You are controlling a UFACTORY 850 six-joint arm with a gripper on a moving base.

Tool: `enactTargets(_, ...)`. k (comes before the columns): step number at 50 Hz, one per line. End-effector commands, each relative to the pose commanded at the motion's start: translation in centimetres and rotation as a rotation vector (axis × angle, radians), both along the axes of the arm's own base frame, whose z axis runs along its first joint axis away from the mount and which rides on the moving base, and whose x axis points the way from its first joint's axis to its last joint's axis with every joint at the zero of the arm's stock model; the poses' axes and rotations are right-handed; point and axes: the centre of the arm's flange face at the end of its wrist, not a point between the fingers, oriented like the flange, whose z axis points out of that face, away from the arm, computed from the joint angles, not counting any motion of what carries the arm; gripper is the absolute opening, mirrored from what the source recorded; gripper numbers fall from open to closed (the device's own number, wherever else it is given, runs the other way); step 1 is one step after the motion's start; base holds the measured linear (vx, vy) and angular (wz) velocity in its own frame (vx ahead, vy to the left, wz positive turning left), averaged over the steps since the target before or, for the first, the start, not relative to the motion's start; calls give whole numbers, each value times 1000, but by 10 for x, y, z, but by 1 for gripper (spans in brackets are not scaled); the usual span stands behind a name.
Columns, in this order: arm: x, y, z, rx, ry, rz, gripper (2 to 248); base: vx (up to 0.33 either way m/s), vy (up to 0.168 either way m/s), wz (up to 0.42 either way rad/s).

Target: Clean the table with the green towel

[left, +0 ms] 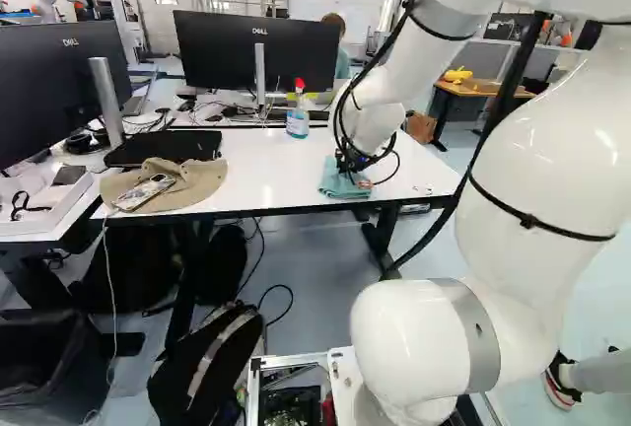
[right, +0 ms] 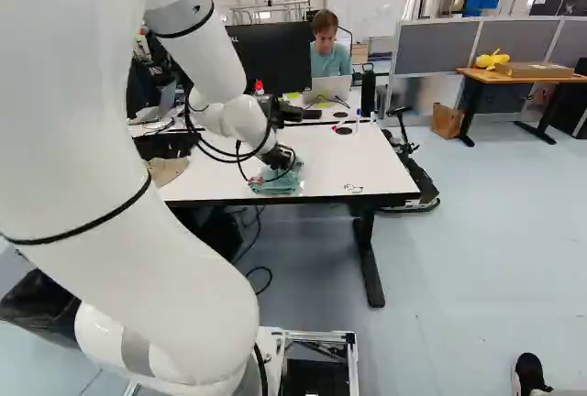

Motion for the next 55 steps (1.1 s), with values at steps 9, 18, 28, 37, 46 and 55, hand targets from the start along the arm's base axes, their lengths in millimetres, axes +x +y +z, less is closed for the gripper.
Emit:
enactTargets(9, 18, 0, 0, 0, -3, 1, 42, 0, 0, 0)
enactTargets(18, 36, -2, 0, 0, -7, -1, 42, 0, 0, 0)
enactTargets(28, 54, -10, 0, -1, -13, -16, 42, 0, 0, 0)
enactTargets(37, 65, -23, -1, -1, -17, -40, 42, 0, 0, 0)
enactTargets(46, 73, -37, -1, -2, -21, -67, 42, 0, 0, 0)
enactTargets(55, 77, -53, -1, -2, -23, -96, 42, 0, 0, 0)
